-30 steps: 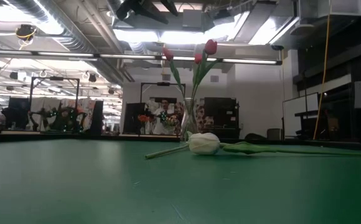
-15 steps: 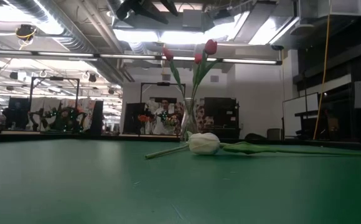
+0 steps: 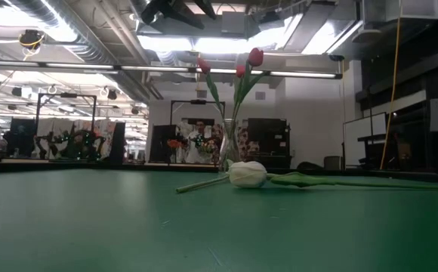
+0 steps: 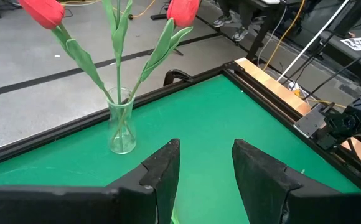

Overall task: Sort flowers into vase by color
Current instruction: Put the black tulip into the bottom right transparent vase, then put the right white tulip into the bottom left transparent vase

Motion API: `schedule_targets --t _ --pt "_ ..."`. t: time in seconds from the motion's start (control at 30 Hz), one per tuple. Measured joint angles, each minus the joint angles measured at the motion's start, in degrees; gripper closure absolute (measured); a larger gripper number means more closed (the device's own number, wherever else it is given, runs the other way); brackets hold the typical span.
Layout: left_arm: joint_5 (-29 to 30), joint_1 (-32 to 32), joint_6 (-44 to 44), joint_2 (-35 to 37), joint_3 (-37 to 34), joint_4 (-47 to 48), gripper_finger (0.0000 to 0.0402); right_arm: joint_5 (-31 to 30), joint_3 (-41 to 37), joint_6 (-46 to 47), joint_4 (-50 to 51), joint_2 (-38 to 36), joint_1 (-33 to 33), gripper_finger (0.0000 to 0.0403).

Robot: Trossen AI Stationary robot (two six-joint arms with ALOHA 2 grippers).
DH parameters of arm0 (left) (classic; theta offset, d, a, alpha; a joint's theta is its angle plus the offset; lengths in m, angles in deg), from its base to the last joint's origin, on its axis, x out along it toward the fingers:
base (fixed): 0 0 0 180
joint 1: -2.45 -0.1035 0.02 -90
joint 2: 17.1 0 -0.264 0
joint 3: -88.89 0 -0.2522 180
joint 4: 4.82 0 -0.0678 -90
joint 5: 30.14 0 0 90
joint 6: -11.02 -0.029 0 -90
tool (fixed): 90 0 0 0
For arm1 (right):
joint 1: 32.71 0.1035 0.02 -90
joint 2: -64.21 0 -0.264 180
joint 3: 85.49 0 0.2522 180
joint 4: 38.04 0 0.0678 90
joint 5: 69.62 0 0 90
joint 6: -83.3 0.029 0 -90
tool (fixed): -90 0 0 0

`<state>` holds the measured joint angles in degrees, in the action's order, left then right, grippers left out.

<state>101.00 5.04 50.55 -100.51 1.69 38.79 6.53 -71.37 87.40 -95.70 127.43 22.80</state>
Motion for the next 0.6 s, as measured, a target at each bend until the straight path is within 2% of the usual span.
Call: schedule_targets --t 0.17,0.3,0.43,0.6 --pt "0.0 0.0 0.0 0.0 0.0 0.0 0.0258 0.6 0.0 0.6 -0.5 0.0 0.0 0.0269" --pt "0.0 0.0 0.1 0.0 0.0 0.0 0.0258 2.9 0.0 1.9 -2.6 -0.1 0.0 0.0229" --pt "0.0 0.0 0.7 0.0 0.0 0.0 0.0258 6.0 0.0 4.5 -4.2 -1.5 0.0 0.0210" --pt "0.0 0.0 1.1 0.0 0.0 -0.7 0.0258 7.5 0.0 4.8 -8.4 -5.5 0.0 0.0211"
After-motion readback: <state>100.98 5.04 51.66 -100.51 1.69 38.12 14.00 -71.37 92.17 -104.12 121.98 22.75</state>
